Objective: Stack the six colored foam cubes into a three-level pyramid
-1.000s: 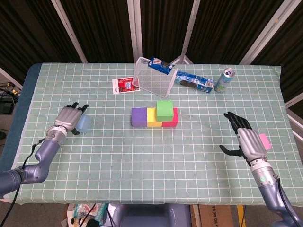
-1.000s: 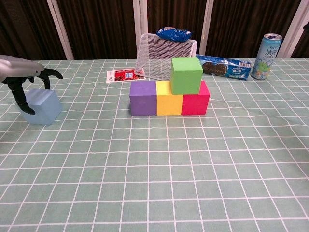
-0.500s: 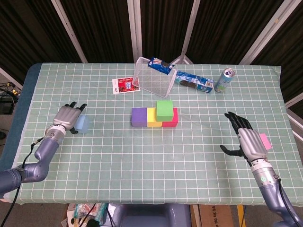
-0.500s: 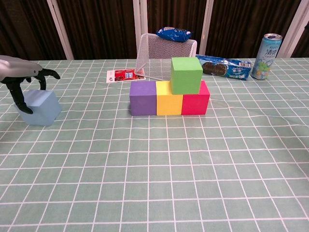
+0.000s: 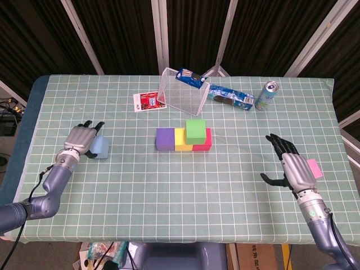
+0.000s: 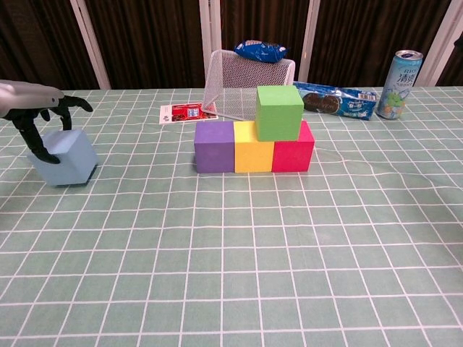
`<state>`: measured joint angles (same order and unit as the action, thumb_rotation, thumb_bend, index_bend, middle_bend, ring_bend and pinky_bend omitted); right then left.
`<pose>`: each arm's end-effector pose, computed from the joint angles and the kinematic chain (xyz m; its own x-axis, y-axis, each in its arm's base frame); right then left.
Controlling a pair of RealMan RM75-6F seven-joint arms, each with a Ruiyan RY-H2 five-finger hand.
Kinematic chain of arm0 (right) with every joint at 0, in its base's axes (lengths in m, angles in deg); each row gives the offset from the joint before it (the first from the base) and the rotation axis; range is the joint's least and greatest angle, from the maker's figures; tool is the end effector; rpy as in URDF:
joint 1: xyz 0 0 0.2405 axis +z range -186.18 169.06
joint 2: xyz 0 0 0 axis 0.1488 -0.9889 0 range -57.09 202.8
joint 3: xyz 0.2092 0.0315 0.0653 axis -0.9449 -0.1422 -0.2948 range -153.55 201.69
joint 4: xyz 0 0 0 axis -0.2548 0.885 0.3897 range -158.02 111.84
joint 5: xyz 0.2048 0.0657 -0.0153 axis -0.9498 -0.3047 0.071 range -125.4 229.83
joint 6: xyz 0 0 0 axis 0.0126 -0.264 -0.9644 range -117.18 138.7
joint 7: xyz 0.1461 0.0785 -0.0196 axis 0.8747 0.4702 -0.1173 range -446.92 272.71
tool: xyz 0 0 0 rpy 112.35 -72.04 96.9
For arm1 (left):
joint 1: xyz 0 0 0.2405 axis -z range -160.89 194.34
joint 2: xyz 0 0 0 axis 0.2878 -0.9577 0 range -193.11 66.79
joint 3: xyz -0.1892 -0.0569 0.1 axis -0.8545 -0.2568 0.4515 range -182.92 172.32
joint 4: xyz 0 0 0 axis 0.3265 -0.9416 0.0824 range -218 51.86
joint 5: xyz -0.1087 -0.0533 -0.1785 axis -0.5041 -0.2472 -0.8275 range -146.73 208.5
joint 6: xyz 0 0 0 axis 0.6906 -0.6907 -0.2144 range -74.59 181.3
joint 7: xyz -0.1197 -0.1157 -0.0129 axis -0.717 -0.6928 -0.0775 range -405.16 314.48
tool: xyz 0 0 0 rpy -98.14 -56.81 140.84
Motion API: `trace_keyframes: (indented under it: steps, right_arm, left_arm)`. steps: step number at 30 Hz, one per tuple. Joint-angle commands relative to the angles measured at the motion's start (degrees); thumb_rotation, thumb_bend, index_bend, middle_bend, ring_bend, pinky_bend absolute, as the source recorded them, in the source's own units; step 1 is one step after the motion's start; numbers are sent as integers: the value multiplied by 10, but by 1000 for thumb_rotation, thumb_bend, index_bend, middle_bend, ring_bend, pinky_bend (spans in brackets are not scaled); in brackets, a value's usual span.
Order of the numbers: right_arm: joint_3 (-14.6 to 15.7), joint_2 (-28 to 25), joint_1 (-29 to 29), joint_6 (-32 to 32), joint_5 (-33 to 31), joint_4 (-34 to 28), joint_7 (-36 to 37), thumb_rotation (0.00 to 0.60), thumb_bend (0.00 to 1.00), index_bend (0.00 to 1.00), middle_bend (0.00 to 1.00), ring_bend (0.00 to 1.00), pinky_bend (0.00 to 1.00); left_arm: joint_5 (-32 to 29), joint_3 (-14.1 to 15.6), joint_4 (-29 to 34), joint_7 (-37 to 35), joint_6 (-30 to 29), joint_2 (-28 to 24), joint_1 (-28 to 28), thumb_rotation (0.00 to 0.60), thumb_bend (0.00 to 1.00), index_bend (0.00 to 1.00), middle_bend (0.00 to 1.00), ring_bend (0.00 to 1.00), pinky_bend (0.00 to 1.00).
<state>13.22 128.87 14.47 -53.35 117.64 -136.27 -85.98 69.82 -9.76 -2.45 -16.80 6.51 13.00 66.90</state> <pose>-0.1855 -0.2839 0.1181 0.0999 -0.2193 0.9705 -0.9947 -0.0469 0.0918 -0.1986 0.3949 0.0344 0.6064 0.3591 0.7095 0.7868 -0.1418 -0.6007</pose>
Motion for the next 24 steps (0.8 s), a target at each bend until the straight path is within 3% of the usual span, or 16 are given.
trace_keyframes:
  steps: [1, 16, 24]
  right_arm:
    - [0, -1, 0, 0, 1, 0, 2, 600, 288, 0, 0, 0, 0]
    - [-1, -4, -1, 1, 4, -2, 9, 600, 289, 0, 0, 0, 0]
    - [-1, -4, -1, 5, 4, 1, 13, 600, 288, 0, 0, 0, 0]
  left_arm:
    - [-16, -13, 13, -3, -9, -3, 3, 600, 307, 17, 407, 78, 199]
    - [-141, -50, -3, 89, -42, 57, 74, 600, 306, 16, 390, 78, 199]
    - [-170, -61, -26, 112, -42, 96, 103, 600, 307, 16, 384, 78, 199]
